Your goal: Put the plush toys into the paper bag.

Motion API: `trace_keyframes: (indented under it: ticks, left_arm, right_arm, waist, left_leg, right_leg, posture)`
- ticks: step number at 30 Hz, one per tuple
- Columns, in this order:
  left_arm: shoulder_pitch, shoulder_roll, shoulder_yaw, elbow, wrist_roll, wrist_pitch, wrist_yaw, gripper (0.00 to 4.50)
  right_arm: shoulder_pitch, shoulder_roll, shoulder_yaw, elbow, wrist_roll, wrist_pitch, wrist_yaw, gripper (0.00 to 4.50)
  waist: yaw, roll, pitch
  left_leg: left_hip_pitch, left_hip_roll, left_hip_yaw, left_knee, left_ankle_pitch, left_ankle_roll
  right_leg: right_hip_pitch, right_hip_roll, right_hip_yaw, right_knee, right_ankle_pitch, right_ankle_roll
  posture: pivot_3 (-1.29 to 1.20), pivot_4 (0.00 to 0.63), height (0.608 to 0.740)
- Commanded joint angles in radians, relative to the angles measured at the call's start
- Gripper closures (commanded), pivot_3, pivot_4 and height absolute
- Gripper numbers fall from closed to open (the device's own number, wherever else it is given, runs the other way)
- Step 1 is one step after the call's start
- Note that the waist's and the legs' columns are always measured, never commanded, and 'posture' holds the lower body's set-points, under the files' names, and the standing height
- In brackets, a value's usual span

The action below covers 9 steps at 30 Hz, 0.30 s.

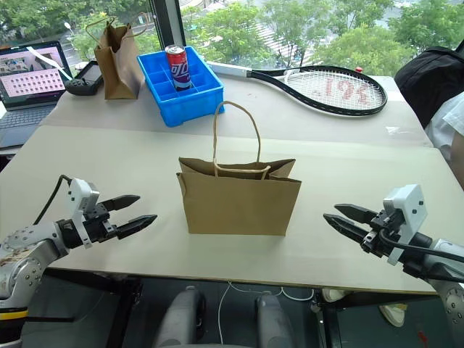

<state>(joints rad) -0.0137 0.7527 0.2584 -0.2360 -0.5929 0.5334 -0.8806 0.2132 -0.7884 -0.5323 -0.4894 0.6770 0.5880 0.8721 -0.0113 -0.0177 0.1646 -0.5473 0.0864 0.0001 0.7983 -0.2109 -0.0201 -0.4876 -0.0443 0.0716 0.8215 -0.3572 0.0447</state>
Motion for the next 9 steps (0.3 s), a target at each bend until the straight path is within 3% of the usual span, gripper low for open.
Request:
trace_keyframes:
  ticks: [1,5,9]
  left_arm:
    - [-0.004,-0.012,0.026,-0.039,0.0,-0.027,0.018,0.0]
    - [-0.024,-0.021,0.002,-0.027,0.016,-0.039,0.021,0.0]
    - [-0.061,-0.027,-0.012,0.001,0.028,-0.052,0.008,0.0]
  right_arm:
    - [0.008,0.013,-0.055,-0.013,0.003,-0.046,-0.007,1.28]
    - [0.027,0.032,-0.072,-0.032,0.01,-0.048,-0.023,0.03]
    - [0.033,0.039,-0.073,-0.064,0.023,-0.033,-0.048,0.03]
  waist:
    - [0.0,0.0,0.0]
    - [0.0,0.0,0.0]
    - [0.0,0.0,0.0]
  left_leg:
    - [0.0,0.0,0.0,0.0,0.0,0.0]
    - [0.0,0.0,0.0,0.0,0.0,0.0]
    - [0.0,0.0,0.0,0.0,0.0,0.0]
  right_leg:
    - [0.0,0.0,0.0,0.0,-0.001,0.0]
    - [0.0,0.0,0.0,0.0,-0.001,0.0]
    - [0.0,0.0,0.0,0.0,0.0,0.0]
  posture:
    - [0.0,0.15,0.656]
    - [0.0,0.15,0.656]
    - [0.0,0.15,0.656]
